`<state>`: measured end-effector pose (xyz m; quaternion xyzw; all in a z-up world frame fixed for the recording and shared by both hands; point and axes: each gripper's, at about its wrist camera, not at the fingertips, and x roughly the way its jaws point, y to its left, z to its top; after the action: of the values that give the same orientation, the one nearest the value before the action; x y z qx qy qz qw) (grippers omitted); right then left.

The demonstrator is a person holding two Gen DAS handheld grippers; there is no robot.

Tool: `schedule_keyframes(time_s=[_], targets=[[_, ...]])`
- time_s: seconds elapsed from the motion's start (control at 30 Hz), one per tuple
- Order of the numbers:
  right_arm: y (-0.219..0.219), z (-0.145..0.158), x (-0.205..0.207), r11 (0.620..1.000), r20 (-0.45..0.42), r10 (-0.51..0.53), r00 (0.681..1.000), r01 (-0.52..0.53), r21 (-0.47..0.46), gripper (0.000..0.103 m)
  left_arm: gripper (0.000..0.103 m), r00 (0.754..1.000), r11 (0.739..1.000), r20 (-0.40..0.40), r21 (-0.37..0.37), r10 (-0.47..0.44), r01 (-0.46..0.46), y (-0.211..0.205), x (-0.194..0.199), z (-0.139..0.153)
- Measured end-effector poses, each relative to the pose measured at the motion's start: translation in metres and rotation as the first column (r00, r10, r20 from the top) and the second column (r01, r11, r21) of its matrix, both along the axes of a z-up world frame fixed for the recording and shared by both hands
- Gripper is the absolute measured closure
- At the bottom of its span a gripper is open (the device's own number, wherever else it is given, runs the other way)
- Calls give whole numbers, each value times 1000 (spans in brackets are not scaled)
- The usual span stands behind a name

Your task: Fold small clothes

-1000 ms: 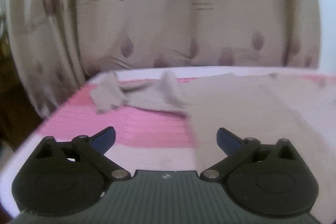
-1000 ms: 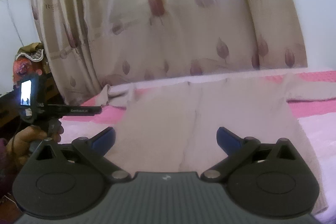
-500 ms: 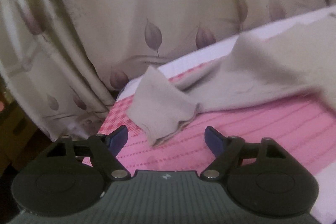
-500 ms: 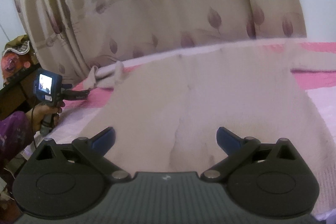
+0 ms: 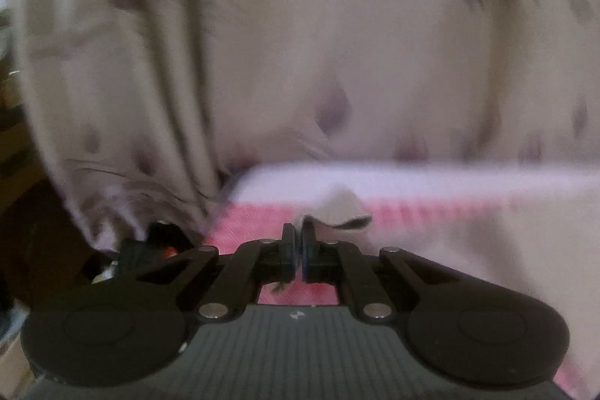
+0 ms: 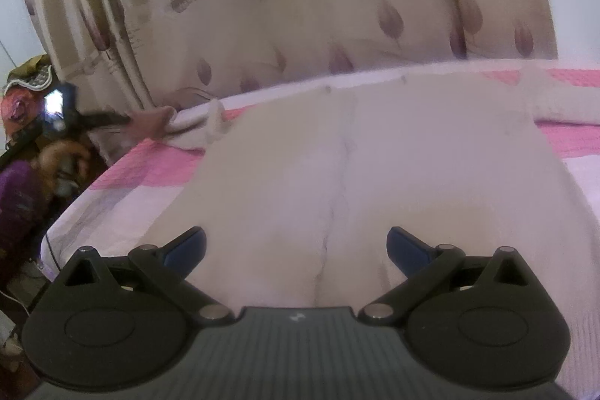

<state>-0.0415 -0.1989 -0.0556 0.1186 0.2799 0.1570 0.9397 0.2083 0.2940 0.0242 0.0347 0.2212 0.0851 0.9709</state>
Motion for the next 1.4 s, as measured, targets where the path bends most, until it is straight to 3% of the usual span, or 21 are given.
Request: schedule_keyframes(time_s=[0.07,0.17,0.27,0.33,0.37,0.5,0.63,0.67,0.7,0.77,0.83,0.93,1.0,1.1,1.17,1.33,1.4], targets=[[0,1,0,1000,4,3,1000,-3,13,0,95,997,996,21,-50,74,-73,20,-6,32],[4,0,0,1000,6,13,1000,-13,16,0,95,976,963,27,-172,216,-209,54,-7,71],[9,0,-1,999,6,34,999,-34,10,0,95,932,928,64,-140,356,-345,77,-7,94],[11,1,-1,999,4,49,999,-49,-7,0,101,911,899,43,-188,411,-397,98,1,105],[13,2,-1,998,3,53,999,-53,-16,0,101,905,893,24,-173,425,-415,104,7,108],[10,0,-2,999,9,43,999,-43,0,0,101,872,870,-80,-64,484,-489,115,26,84],[6,-1,0,999,-3,31,1000,-31,13,0,101,796,794,-125,-77,593,-603,124,10,36],[6,-2,0,1000,-5,30,1000,-30,9,0,99,790,785,-114,-94,603,-613,121,1,27],[5,-2,1,1000,-7,27,1000,-27,7,0,97,795,787,-89,-115,600,-606,135,-31,21],[2,-4,3,1000,-19,17,1000,-17,17,0,84,828,823,-77,-96,555,-560,126,-40,11],[-2,-4,3,999,-22,5,1000,-4,40,0,55,872,873,-87,-41,481,-486,110,-40,4],[-3,-4,1,998,-21,2,1000,-1,57,0,42,937,944,-148,-47,316,-326,95,-31,-1],[0,-4,-1,999,-15,9,1000,-9,40,0,34,950,968,-220,-67,221,-241,91,-21,-4],[4,-5,-1,999,-17,19,1000,-18,28,0,27,947,975,-297,-144,123,-172,91,-10,-10],[5,-6,1,999,-27,20,999,-19,31,0,25,933,963,-356,-228,54,-142,94,0,-18],[6,-11,4,999,-58,28,998,-27,26,0,26,866,946,-494,-239,76,-220,96,36,-43],[6,-13,6,999,-67,27,997,-25,25,0,32,832,948,-540,-180,128,-262,100,51,-54]])
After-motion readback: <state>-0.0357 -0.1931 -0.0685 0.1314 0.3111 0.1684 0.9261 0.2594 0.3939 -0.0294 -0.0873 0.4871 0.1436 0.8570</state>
